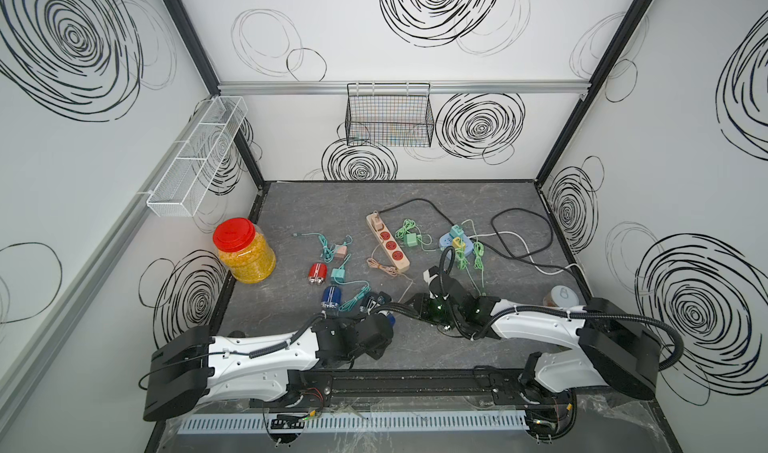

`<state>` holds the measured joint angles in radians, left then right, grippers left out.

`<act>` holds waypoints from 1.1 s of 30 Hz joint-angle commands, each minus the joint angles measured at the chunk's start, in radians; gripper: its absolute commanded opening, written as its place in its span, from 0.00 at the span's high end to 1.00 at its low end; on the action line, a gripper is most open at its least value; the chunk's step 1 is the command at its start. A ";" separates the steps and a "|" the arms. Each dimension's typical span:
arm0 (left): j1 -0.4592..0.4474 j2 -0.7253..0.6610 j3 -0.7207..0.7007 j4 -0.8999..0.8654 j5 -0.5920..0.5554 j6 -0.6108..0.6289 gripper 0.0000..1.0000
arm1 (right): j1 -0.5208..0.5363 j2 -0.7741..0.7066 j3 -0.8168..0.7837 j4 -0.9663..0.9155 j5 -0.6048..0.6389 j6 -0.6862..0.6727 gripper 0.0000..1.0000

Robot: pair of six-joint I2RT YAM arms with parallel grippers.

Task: Unplug the electric shaver
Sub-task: Pick up the electric shaver from the center of the board, then remove the charging cable from the electric shaver.

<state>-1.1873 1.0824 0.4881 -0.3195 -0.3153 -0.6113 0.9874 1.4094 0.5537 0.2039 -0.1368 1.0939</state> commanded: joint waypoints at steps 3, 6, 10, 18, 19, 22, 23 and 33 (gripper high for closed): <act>0.006 -0.016 -0.012 0.042 0.013 -0.022 0.79 | -0.008 0.070 0.018 0.192 -0.082 0.066 0.58; 0.009 -0.011 -0.013 0.036 0.006 -0.029 0.79 | -0.003 0.059 0.020 0.195 -0.080 0.073 0.59; 0.018 -0.014 -0.020 0.040 0.010 -0.033 0.79 | -0.002 0.007 0.014 0.156 -0.073 0.068 0.60; 0.020 -0.037 -0.019 0.070 0.027 -0.040 0.79 | -0.010 0.098 0.027 0.245 -0.147 0.085 0.60; 0.020 -0.041 -0.017 0.071 0.028 -0.041 0.79 | -0.008 0.115 0.028 0.260 -0.152 0.092 0.60; 0.019 -0.053 -0.020 0.069 0.031 -0.044 0.80 | -0.006 0.142 0.028 0.289 -0.153 0.103 0.62; 0.019 -0.058 -0.021 0.070 0.034 -0.044 0.80 | -0.008 0.143 0.028 0.293 -0.150 0.104 0.64; 0.018 -0.041 -0.023 0.039 0.059 -0.029 0.81 | -0.049 0.113 0.043 0.252 -0.164 0.064 0.99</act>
<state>-1.1744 1.0336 0.4641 -0.2882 -0.2668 -0.6430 0.9531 1.5433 0.5701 0.4793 -0.3088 1.1831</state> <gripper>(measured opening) 0.586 0.060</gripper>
